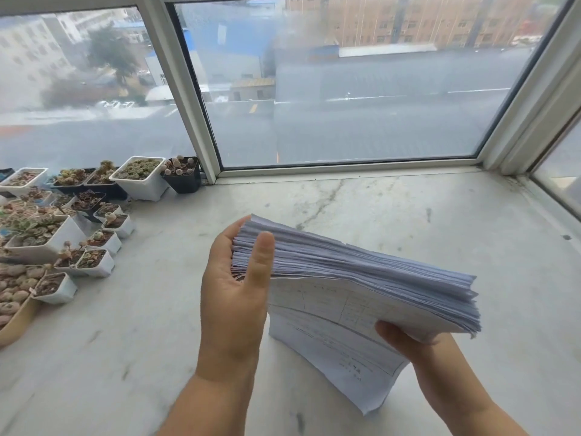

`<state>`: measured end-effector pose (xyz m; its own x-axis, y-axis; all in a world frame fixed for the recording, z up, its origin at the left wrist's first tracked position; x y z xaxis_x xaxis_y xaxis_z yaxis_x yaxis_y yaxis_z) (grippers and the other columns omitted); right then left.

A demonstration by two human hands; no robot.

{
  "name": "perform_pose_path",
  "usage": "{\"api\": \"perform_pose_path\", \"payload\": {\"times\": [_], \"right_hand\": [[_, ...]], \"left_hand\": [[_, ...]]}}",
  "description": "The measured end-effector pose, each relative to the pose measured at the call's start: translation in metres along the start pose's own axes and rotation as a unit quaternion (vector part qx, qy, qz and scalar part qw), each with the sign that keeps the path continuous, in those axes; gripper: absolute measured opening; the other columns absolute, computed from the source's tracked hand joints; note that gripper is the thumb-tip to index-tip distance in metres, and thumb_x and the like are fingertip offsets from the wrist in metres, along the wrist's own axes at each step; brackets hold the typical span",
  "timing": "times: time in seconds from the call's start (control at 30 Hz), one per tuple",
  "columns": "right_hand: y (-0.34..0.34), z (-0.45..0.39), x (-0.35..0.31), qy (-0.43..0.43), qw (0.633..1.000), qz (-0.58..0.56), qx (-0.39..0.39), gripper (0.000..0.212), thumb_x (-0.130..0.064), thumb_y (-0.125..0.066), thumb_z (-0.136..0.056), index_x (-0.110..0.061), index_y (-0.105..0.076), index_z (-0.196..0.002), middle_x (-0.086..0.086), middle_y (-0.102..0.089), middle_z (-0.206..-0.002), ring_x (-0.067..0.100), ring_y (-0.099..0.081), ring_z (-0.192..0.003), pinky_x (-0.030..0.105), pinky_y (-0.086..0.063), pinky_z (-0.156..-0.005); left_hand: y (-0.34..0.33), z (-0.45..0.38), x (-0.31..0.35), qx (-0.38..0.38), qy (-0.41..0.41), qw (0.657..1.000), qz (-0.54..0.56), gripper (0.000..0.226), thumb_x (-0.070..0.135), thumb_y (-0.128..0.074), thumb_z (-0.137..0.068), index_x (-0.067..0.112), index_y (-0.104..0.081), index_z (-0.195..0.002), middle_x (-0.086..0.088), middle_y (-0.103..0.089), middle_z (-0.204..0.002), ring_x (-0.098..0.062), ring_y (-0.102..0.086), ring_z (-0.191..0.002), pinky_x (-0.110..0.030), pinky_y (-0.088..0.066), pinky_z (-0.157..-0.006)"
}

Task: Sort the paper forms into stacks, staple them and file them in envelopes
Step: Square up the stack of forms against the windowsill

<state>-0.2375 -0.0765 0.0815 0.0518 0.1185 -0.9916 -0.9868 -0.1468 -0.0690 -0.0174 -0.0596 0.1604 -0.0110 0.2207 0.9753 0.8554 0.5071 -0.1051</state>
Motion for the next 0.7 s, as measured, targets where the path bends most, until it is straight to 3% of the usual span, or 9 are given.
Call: {"api": "perform_pose_path", "payload": {"times": [0.07,0.13,0.23,0.3,0.37,0.43,0.5,0.6,0.7], "right_hand": [[0.002,-0.004,0.003,0.001,1.0,-0.012,-0.002,0.053,-0.017,-0.071,-0.063,-0.017,-0.065,-0.116,-0.005,-0.075,-0.106,0.008,-0.068,-0.099,0.01,-0.051,-0.072],[0.004,-0.009,0.005,0.001,1.0,-0.018,-0.014,0.055,-0.017,-0.071,-0.065,-0.017,-0.063,-0.12,-0.004,-0.074,-0.109,0.01,-0.068,-0.102,0.014,-0.052,-0.077],[0.01,-0.017,0.006,-0.007,0.999,-0.017,-0.047,0.06,-0.019,-0.077,-0.065,-0.017,-0.062,-0.123,0.0,-0.071,-0.116,0.017,-0.066,-0.109,0.026,-0.055,-0.084],[0.013,-0.021,0.01,-0.017,0.998,-0.028,-0.06,0.057,-0.014,-0.074,-0.065,-0.017,-0.062,-0.122,0.001,-0.071,-0.116,0.017,-0.067,-0.109,0.027,-0.056,-0.084],[0.016,-0.023,0.015,-0.026,0.997,-0.028,-0.061,0.055,-0.011,-0.071,-0.066,-0.017,-0.063,-0.12,0.002,-0.072,-0.115,0.016,-0.067,-0.107,0.026,-0.055,-0.084],[0.019,-0.023,0.026,-0.031,0.998,0.002,-0.057,0.049,-0.014,-0.071,-0.069,-0.018,-0.065,-0.118,0.0,-0.072,-0.115,0.016,-0.067,-0.108,0.028,-0.055,-0.086],[0.02,-0.021,0.033,-0.045,0.998,0.024,-0.03,0.039,-0.019,-0.073,-0.075,-0.017,-0.068,-0.114,-0.001,-0.073,-0.112,0.02,-0.066,-0.109,0.03,-0.054,-0.089],[0.018,-0.025,0.025,-0.067,0.998,0.009,0.003,0.027,-0.011,-0.068,-0.088,-0.013,-0.068,-0.115,0.001,-0.074,-0.11,0.022,-0.068,-0.106,0.035,-0.054,-0.088],[0.019,-0.034,0.015,-0.103,0.993,-0.044,-0.04,0.035,-0.007,-0.069,-0.087,-0.011,-0.062,-0.121,0.007,-0.072,-0.113,0.026,-0.07,-0.103,0.043,-0.057,-0.088]], "left_hand": [[0.006,-0.003,-0.006,-0.107,0.007,0.994,0.006,0.082,0.069,-0.074,-0.061,0.033,-0.048,-0.13,0.017,-0.065,-0.117,-0.003,-0.062,-0.108,-0.013,-0.049,-0.082],[0.018,-0.007,-0.024,-0.188,0.031,0.981,-0.036,0.096,0.061,-0.084,-0.051,0.038,-0.042,-0.134,0.016,-0.06,-0.128,-0.006,-0.056,-0.12,-0.025,-0.047,-0.095],[0.031,-0.009,-0.066,-0.199,0.066,0.963,-0.17,0.074,0.054,-0.079,-0.051,0.04,-0.055,-0.12,0.024,-0.063,-0.118,0.001,-0.056,-0.114,-0.016,-0.045,-0.089],[0.032,-0.004,-0.091,-0.208,0.078,0.958,-0.184,0.062,0.056,-0.071,-0.058,0.036,-0.058,-0.114,0.028,-0.064,-0.111,0.005,-0.058,-0.108,-0.006,-0.043,-0.081],[0.03,0.002,-0.108,-0.207,0.08,0.957,-0.187,0.056,0.054,-0.065,-0.066,0.036,-0.053,-0.118,0.03,-0.061,-0.115,0.008,-0.054,-0.111,-0.002,-0.039,-0.084],[0.03,0.006,-0.122,-0.175,0.064,0.962,-0.198,0.047,0.051,-0.061,-0.073,0.037,-0.053,-0.117,0.024,-0.062,-0.115,0.004,-0.056,-0.111,-0.006,-0.041,-0.086],[0.027,0.011,-0.122,-0.144,0.038,0.964,-0.22,0.036,0.048,-0.061,-0.075,0.038,-0.052,-0.109,0.028,-0.063,-0.106,0.006,-0.059,-0.1,-0.007,-0.044,-0.078],[0.022,0.014,-0.106,-0.122,0.008,0.961,-0.247,0.03,0.045,-0.06,-0.076,0.028,-0.05,-0.099,0.026,-0.061,-0.094,0.0,-0.061,-0.084,-0.022,-0.049,-0.068],[0.023,0.017,-0.097,-0.115,0.091,0.966,-0.212,0.03,0.039,-0.063,-0.072,0.03,-0.053,-0.098,0.018,-0.066,-0.094,-0.002,-0.065,-0.085,-0.029,-0.053,-0.073]]}}
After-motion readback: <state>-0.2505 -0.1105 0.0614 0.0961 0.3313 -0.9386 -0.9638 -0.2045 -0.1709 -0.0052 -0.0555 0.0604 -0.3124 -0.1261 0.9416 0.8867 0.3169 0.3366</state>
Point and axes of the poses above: each hand's wrist, its own z-axis away from the middle knuckle, its own y-axis out of the back of the hand, x = y × z, the point moved 2 cm from there along -z, towards the middle knuckle
